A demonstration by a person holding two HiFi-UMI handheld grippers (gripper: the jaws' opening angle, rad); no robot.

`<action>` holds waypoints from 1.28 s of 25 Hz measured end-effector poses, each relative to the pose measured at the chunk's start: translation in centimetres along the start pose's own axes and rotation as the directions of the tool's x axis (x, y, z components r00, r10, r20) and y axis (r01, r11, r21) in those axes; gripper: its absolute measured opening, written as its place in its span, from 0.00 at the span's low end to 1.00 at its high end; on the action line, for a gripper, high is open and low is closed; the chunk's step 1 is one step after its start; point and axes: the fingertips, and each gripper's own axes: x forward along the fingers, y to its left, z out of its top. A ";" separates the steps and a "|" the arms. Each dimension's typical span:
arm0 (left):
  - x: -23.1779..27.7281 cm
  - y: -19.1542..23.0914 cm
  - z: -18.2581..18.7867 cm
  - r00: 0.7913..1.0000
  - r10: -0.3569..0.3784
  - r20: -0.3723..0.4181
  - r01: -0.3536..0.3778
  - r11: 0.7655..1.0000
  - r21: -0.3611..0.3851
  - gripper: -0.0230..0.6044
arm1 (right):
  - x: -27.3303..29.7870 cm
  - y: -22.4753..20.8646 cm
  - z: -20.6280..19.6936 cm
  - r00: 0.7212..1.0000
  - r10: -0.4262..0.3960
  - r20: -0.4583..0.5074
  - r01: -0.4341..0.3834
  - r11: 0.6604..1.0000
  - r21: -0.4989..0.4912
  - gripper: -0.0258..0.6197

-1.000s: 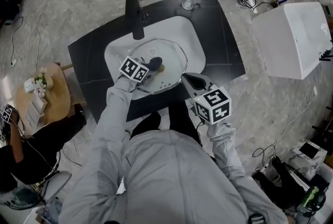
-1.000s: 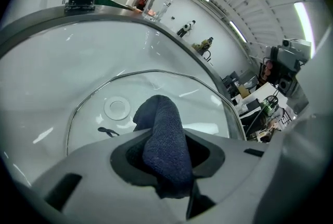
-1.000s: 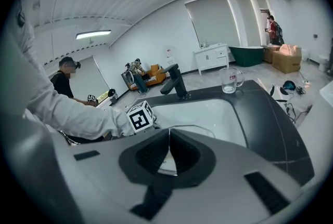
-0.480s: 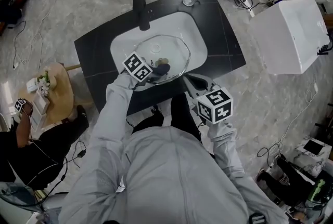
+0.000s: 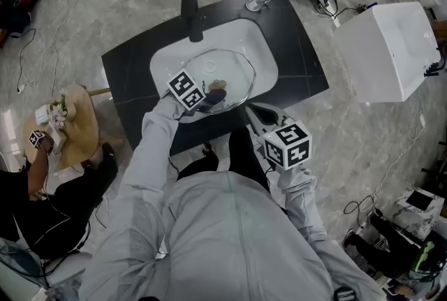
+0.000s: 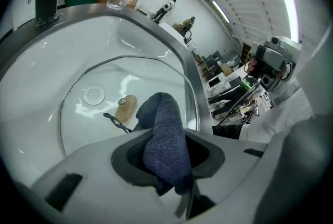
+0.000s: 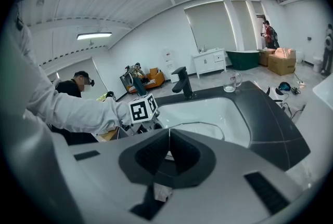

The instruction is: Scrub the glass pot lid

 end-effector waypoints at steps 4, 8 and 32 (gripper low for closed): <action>-0.5 2.2 -1.0 0.995 0.073 -0.061 -0.072 0.997 0.014 0.24 | 0.7 -0.8 0.1 1.000 0.011 -0.020 -0.011 1.000 0.000 0.09; -1.3 4.4 -2.2 0.989 0.123 -0.081 -0.126 0.991 -0.032 0.24 | 2.1 -1.9 0.2 0.998 0.038 -0.049 -0.038 0.999 0.002 0.09; -1.5 17.0 -1.3 0.901 0.424 -0.094 -0.434 0.884 -0.175 0.24 | 8.6 -8.9 3.4 0.981 0.112 -0.157 -0.109 0.994 0.025 0.09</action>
